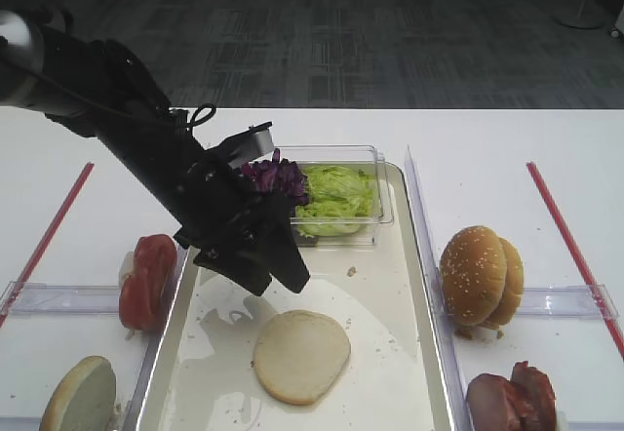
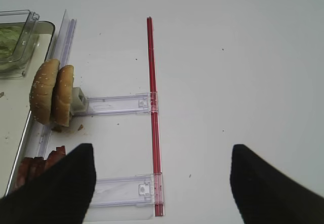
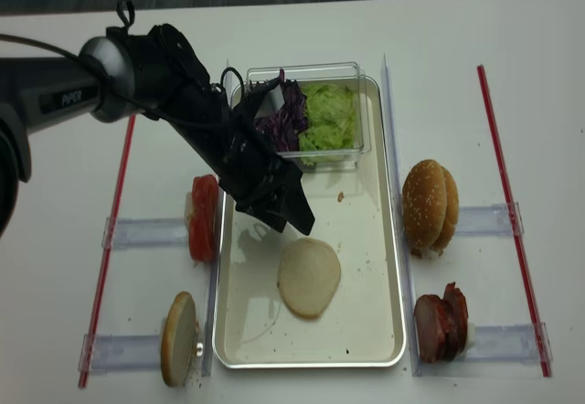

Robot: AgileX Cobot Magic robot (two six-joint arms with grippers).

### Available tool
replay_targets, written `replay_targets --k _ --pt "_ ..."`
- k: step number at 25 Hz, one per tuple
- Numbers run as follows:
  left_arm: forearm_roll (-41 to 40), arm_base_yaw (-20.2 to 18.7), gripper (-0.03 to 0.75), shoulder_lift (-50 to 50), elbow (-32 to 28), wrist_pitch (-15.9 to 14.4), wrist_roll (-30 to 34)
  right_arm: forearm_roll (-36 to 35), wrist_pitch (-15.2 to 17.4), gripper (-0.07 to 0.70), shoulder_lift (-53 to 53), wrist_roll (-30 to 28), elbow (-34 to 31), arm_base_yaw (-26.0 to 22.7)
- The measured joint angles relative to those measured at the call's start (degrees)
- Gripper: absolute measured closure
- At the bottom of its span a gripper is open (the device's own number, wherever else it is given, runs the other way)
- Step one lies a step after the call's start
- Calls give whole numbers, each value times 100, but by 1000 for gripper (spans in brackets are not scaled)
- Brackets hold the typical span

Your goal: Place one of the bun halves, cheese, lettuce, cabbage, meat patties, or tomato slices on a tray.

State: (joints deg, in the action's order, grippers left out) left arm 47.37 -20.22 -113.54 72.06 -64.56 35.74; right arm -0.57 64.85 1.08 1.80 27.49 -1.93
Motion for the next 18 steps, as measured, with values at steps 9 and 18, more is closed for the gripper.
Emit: replay_targets --k 9,18 --pt "-1137 0 294 240 658 -313 -1128 0 0 61 0 0 0 0" --pt "-2894 0 294 612 1655 -480 -2813 0 0 61 0 0 0 0"
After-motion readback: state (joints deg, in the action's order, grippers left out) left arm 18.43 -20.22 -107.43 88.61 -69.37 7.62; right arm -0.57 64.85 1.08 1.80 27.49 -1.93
